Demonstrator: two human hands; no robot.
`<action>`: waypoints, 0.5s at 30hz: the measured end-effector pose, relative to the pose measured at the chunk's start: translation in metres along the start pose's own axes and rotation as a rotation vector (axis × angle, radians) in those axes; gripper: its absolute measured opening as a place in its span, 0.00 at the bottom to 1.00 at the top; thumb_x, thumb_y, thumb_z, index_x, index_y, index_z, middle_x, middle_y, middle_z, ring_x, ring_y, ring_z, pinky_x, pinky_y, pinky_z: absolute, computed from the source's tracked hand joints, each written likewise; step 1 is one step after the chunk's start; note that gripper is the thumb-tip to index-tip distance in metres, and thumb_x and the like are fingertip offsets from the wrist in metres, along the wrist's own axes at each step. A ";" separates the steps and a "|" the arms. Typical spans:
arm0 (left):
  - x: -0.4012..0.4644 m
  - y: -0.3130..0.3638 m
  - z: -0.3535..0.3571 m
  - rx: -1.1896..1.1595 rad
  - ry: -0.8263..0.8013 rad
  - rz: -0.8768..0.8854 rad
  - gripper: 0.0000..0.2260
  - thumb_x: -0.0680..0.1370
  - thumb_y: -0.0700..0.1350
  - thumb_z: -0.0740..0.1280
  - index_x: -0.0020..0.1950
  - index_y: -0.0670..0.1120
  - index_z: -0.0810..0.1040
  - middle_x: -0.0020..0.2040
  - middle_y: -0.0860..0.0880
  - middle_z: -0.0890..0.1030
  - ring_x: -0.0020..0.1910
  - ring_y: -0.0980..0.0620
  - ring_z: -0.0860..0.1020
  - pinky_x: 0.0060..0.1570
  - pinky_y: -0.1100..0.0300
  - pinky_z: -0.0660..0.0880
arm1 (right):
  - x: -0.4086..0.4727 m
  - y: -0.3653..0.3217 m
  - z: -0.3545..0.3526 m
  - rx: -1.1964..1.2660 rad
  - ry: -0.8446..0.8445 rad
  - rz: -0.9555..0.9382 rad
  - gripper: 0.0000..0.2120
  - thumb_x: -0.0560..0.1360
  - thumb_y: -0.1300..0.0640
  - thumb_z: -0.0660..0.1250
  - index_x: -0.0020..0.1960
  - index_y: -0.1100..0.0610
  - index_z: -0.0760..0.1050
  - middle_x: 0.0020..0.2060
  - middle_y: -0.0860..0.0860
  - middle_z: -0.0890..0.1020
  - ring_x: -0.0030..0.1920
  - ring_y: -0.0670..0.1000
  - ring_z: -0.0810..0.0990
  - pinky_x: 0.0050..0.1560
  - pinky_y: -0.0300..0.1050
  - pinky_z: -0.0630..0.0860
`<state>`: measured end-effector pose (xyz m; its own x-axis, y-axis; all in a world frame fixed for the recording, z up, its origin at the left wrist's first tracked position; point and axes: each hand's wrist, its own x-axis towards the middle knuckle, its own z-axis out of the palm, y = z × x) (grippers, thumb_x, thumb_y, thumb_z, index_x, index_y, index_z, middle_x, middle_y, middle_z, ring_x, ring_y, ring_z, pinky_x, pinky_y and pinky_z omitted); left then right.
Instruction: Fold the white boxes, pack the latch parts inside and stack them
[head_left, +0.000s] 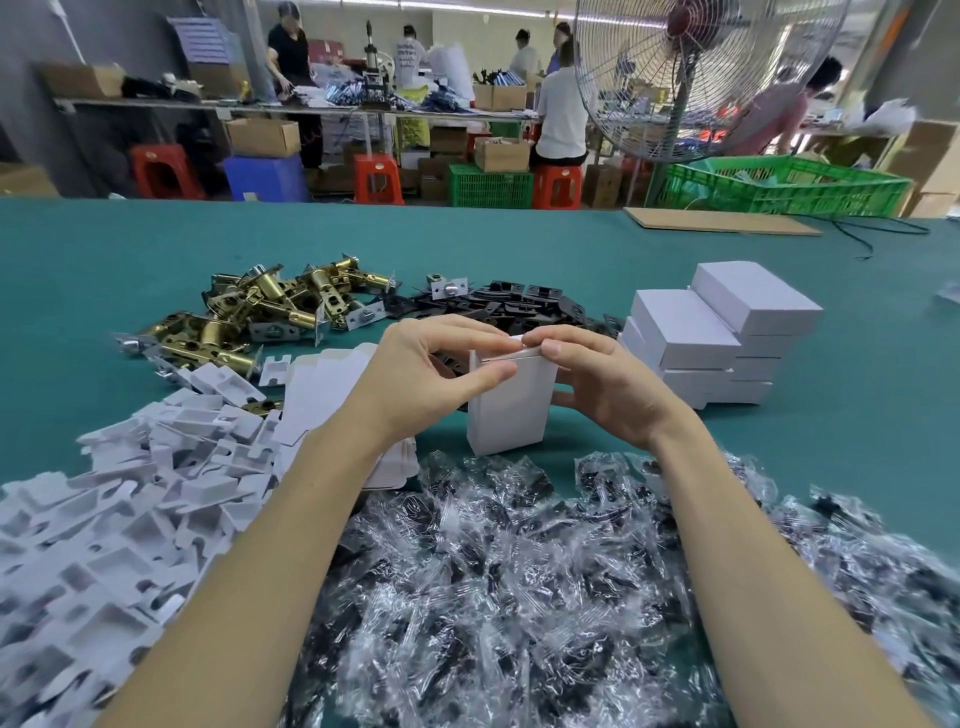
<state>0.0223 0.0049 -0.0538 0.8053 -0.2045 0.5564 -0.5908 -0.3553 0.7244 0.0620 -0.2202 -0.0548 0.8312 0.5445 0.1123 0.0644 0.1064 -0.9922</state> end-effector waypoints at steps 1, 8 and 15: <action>0.000 0.000 0.001 0.005 0.003 0.000 0.08 0.76 0.45 0.77 0.55 0.50 0.88 0.53 0.56 0.86 0.54 0.55 0.84 0.47 0.64 0.79 | 0.000 0.000 -0.001 -0.015 0.006 -0.004 0.08 0.74 0.48 0.72 0.52 0.46 0.86 0.56 0.47 0.85 0.59 0.47 0.82 0.54 0.45 0.80; -0.001 0.000 0.004 -0.001 0.037 -0.006 0.06 0.76 0.42 0.76 0.53 0.49 0.88 0.52 0.55 0.87 0.54 0.53 0.84 0.53 0.55 0.81 | -0.001 -0.003 0.003 -0.189 0.105 -0.139 0.11 0.70 0.46 0.77 0.50 0.47 0.88 0.53 0.50 0.87 0.57 0.46 0.84 0.52 0.40 0.80; 0.004 0.005 -0.001 0.001 0.098 -0.300 0.05 0.78 0.47 0.74 0.52 0.57 0.82 0.46 0.56 0.85 0.43 0.53 0.84 0.35 0.56 0.83 | -0.002 -0.001 -0.007 -0.331 0.024 0.100 0.27 0.77 0.55 0.75 0.71 0.40 0.72 0.54 0.47 0.86 0.58 0.49 0.85 0.55 0.46 0.83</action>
<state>0.0227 0.0032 -0.0475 0.9350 -0.0017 0.3546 -0.3276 -0.3873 0.8618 0.0642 -0.2266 -0.0542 0.8550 0.5183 0.0159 0.1539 -0.2243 -0.9623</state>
